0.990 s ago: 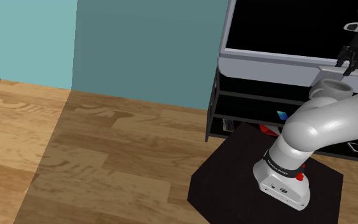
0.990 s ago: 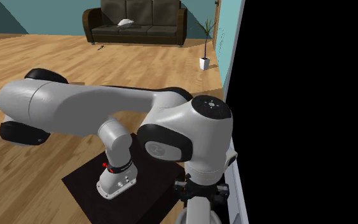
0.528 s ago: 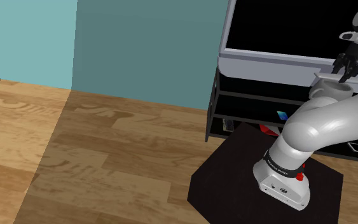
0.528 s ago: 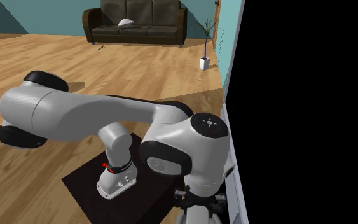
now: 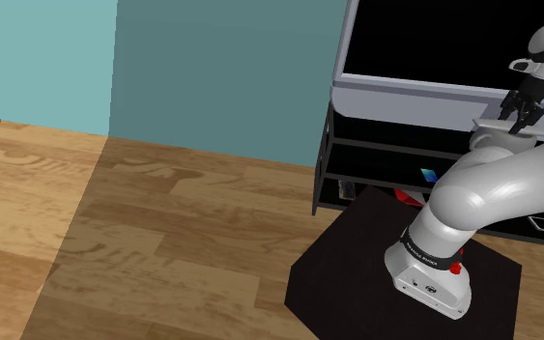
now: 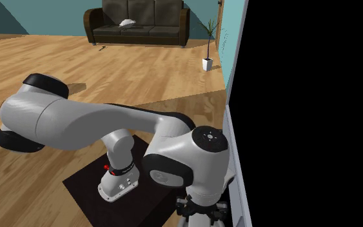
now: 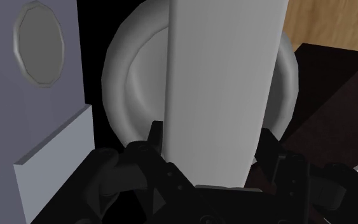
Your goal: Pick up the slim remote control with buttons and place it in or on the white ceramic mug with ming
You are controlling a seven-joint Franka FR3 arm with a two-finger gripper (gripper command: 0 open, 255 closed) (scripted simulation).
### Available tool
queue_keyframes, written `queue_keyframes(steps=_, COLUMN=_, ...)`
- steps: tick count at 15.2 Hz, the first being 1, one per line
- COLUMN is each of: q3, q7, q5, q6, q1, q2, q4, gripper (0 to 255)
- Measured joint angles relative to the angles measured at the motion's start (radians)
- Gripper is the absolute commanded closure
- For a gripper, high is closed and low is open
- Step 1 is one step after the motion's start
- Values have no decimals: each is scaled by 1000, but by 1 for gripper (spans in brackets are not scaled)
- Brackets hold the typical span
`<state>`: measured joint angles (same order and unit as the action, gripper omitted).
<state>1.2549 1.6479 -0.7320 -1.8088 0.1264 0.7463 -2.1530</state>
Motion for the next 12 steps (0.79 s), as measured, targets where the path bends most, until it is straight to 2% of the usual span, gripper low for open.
queue_keyframes(steps=4, q3=2, q7=-1, q5=-1, q6=-1, q1=0, q2=0, q4=0, gripper=255)
queue_keyframes(steps=5, q3=1, q7=-1, q5=-1, q6=-2, q1=-1, q2=0, q4=0, gripper=0)
queue_keyframes(steps=12, q3=-9, q7=2, q5=4, q6=10, q1=4, q2=1, q4=7, gripper=0)
